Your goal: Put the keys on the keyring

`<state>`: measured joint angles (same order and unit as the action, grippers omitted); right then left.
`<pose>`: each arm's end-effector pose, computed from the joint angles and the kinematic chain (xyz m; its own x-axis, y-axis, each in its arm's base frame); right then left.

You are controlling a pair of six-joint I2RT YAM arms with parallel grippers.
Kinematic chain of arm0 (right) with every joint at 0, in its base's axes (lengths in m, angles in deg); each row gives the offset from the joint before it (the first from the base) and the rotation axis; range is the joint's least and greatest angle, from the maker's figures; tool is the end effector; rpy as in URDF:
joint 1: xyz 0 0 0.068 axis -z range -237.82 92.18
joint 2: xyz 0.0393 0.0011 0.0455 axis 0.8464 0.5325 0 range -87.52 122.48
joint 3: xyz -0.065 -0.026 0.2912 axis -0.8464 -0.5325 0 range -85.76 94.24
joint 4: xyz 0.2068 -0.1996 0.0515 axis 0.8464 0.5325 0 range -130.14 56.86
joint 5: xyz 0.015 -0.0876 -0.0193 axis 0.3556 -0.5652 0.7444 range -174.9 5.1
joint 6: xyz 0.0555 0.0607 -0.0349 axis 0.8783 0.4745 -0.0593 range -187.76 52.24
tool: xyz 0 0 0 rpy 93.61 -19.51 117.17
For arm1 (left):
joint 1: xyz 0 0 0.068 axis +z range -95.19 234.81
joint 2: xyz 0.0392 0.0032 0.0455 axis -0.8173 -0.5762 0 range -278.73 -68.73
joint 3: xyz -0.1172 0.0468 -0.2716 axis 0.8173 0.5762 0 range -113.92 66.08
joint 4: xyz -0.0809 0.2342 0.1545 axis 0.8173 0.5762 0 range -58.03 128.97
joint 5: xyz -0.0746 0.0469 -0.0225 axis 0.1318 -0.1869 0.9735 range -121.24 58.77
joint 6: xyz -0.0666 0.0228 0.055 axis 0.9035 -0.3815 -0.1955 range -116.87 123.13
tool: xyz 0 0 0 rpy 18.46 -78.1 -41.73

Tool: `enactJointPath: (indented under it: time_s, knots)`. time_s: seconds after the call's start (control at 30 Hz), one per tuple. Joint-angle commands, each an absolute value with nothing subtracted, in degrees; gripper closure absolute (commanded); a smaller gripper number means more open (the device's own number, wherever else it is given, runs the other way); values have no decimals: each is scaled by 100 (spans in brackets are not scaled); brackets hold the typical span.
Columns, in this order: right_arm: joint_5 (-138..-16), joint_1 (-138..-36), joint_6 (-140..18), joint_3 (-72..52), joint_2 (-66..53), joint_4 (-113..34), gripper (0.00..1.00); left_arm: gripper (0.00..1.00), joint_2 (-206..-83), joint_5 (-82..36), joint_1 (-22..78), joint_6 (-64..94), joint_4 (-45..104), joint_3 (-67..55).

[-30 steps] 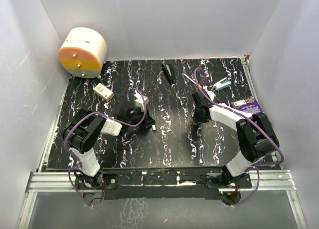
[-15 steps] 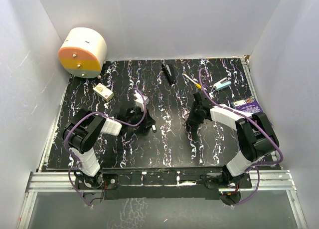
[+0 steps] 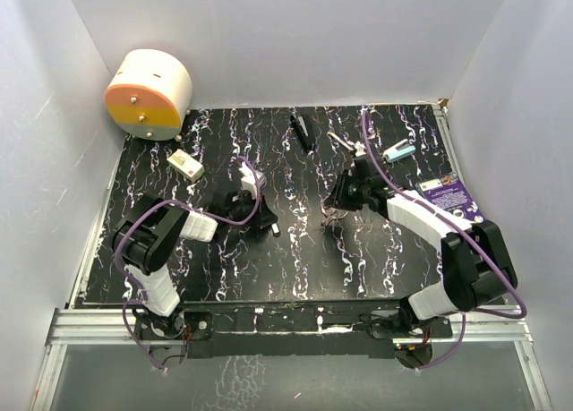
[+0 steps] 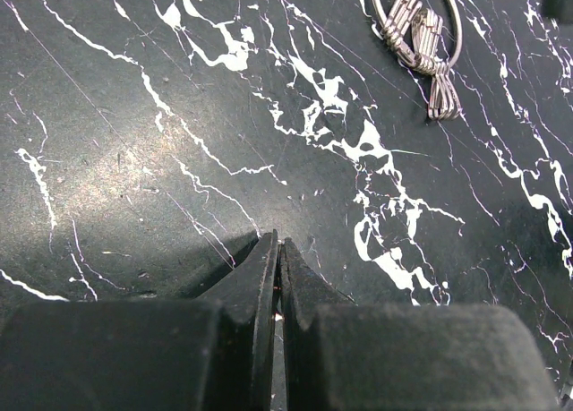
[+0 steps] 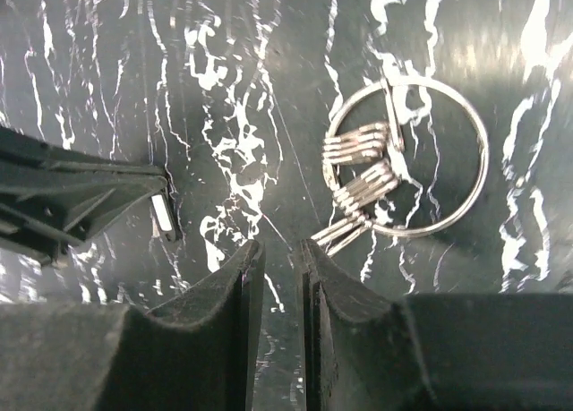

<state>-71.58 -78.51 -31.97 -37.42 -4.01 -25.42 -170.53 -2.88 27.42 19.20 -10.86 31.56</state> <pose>0.3172 0.1392 0.1765 -0.8626 0.2827 -0.4196 0.0270 0.8539 0.5198 0.3139 -0.2054 0.1065 -0.5715 0.0218 -0.8203 0.6562 0.6123 -0.4409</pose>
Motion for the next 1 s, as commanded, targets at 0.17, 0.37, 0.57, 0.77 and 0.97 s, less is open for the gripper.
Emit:
enactJointPath:
  time_s: [0.17, 0.37, 0.57, 0.77, 0.97]
  knots:
    - [-6169, -8007, -8251, -3449, -790, -2381, 66, 100, -17185, -305, 2852, 1810, -647, 3095]
    - [-5854, -8050, -9961, -4011, -1150, -3121, 45, 100, -17155, -270, 2957, 1812, -644, 3101]
    - [-5742, -8062, -10839, -3370, -565, -2288, 38, 100, -17086, -224, 3093, 1824, -652, 3103]
    - [-6005, -8304, -11154, -3193, -100, -2182, 34, 100, -17080, -175, 3167, 1857, -661, 3093]
    - [-6415, -8458, -11336, -3058, 246, -1966, 37, 100, -17067, -144, 3206, 1877, -679, 3093]
